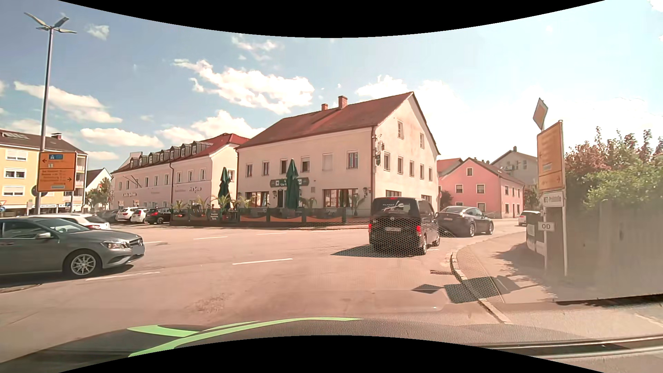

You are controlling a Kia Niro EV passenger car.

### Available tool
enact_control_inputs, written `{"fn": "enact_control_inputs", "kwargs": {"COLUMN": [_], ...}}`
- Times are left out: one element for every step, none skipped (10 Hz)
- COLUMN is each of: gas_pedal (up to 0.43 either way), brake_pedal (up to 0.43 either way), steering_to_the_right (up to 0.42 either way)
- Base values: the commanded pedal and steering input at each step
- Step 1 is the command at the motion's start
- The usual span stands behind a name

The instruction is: Follow the waypoints while adhering to traffic rules and regulations

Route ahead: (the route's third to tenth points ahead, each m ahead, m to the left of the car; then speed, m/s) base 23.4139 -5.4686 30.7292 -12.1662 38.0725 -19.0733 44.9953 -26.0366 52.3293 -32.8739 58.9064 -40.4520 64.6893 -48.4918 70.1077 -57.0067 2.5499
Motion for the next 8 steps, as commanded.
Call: {"fn": "enact_control_inputs", "kwargs": {"gas_pedal": [0.000, 0.000, 0.000, 0.000, 0.000, 0.000, 0.000, 0.000], "brake_pedal": [0.061, 0.073, 0.079, 0.091, 0.110, 0.116, 0.140, 0.165], "steering_to_the_right": [0.030, 0.031, 0.032, 0.033, 0.034, 0.037, 0.044, 0.054]}}
